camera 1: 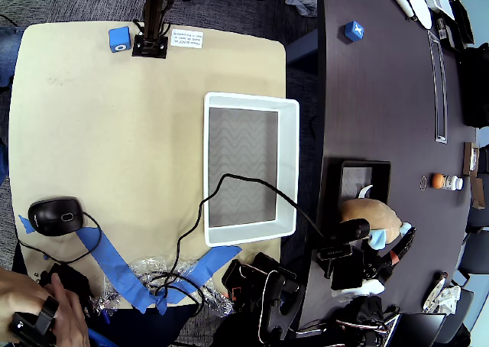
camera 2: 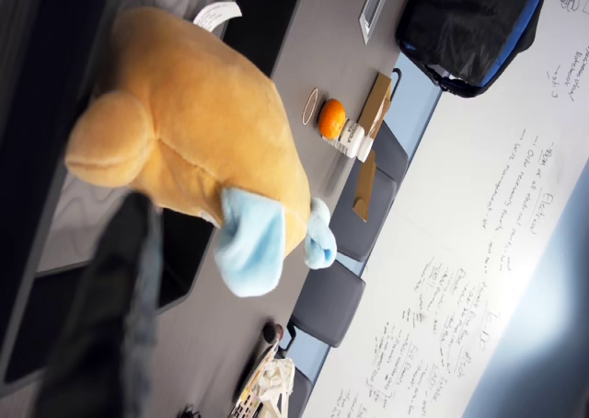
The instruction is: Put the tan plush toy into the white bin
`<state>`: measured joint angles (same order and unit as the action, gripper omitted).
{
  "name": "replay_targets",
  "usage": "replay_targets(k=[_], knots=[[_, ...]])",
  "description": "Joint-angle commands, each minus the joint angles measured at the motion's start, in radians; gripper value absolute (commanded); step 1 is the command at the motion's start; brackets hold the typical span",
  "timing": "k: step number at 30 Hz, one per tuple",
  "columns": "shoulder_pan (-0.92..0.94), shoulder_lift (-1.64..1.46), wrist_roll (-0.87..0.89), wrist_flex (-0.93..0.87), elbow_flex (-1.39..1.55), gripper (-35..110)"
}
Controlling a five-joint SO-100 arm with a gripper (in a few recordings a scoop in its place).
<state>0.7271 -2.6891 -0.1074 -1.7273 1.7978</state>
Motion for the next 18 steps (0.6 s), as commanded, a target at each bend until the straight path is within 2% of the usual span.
replay_targets(k=[1, 13, 18], knots=[[0.255, 0.077, -0.006, -0.014, -0.028, 70], [0.255, 0.071, 0.006, -0.014, -0.028, 70], [0.255, 0.083, 0.135, -0.014, -0.04, 70]])
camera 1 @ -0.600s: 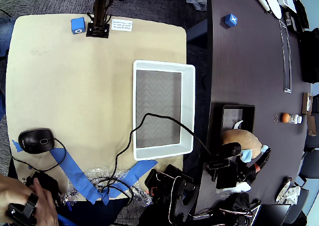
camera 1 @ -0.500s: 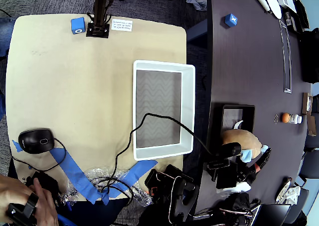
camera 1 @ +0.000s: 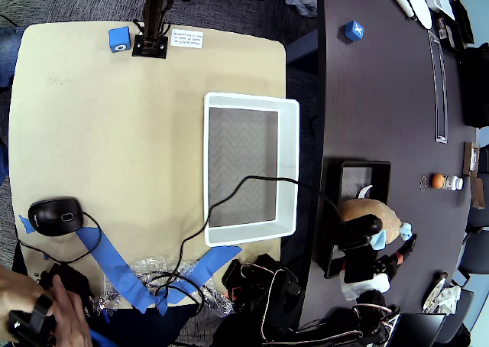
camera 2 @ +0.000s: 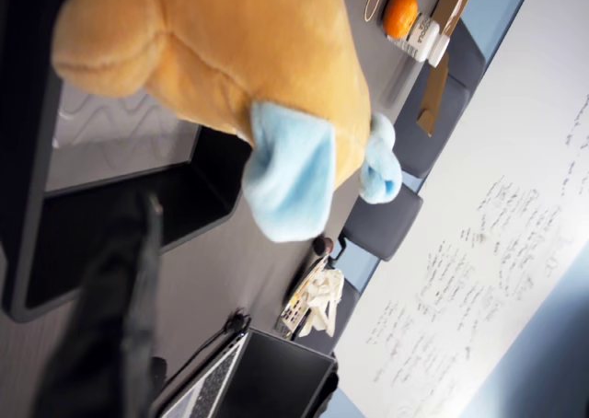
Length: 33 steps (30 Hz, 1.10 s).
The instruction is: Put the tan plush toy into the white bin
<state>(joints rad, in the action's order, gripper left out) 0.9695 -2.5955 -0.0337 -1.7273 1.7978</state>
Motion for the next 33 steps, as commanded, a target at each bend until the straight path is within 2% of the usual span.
replay_targets(k=[1, 12, 19, 23, 29, 33], knots=[[0.014, -0.011, 0.086, -0.014, -0.041, 70], [0.02, 0.021, 0.333, -0.015, -0.265, 70], [0.245, 0.021, 0.454, -0.015, -0.333, 70], [0.364, 0.021, 0.592, -0.014, -0.336, 70], [0.405, 0.021, 0.788, -0.011, -0.336, 70], [0.449, 0.026, 0.836, -0.005, -0.336, 70]])
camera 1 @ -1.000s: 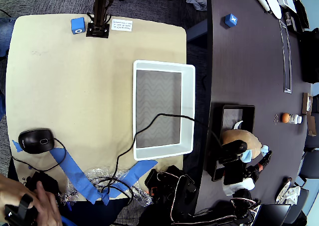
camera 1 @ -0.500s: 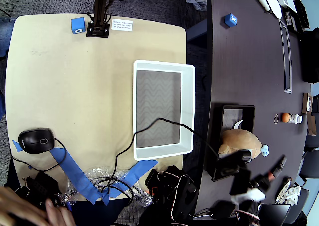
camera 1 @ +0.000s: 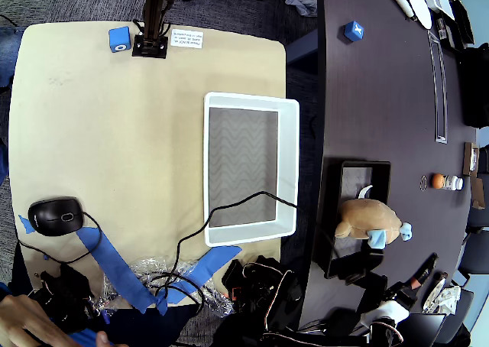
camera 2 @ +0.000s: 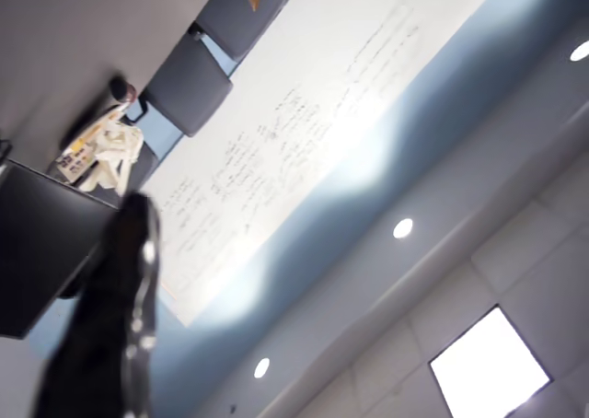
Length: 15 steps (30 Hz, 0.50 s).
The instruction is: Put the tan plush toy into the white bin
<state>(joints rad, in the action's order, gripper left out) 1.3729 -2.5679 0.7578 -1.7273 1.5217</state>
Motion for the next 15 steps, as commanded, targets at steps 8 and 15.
replay_targets(k=[8, 15], knots=[[0.089, 0.213, 0.044, -0.008, -0.135, 70], [0.081, 0.408, 0.043, -0.011, -0.314, 70]])
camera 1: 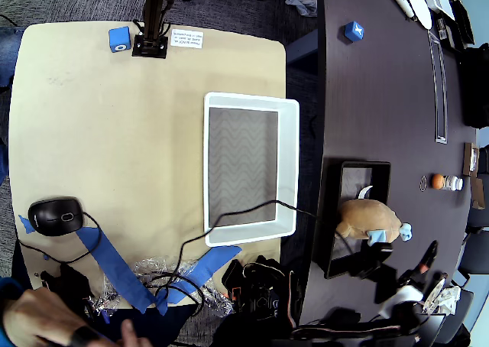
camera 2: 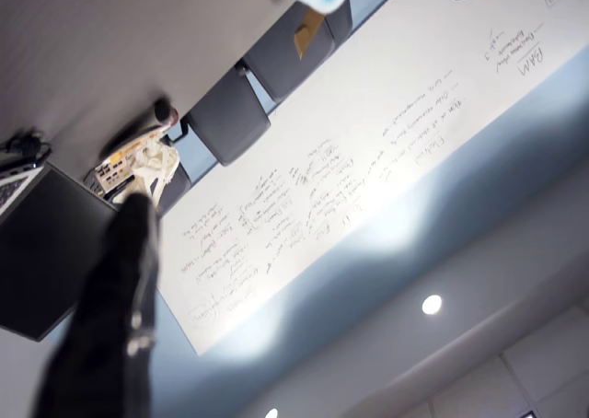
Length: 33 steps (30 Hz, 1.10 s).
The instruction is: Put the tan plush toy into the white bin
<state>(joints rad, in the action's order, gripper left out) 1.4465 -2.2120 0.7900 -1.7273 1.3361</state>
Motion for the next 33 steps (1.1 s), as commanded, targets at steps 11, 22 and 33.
replay_targets(k=[11, 22, 33], knots=[[0.006, 0.293, 0.014, -0.012, -0.232, 70], [-0.043, 0.457, 0.02, -0.011, -0.235, 70], [-0.078, 0.581, 0.015, -0.005, -0.249, 70]])
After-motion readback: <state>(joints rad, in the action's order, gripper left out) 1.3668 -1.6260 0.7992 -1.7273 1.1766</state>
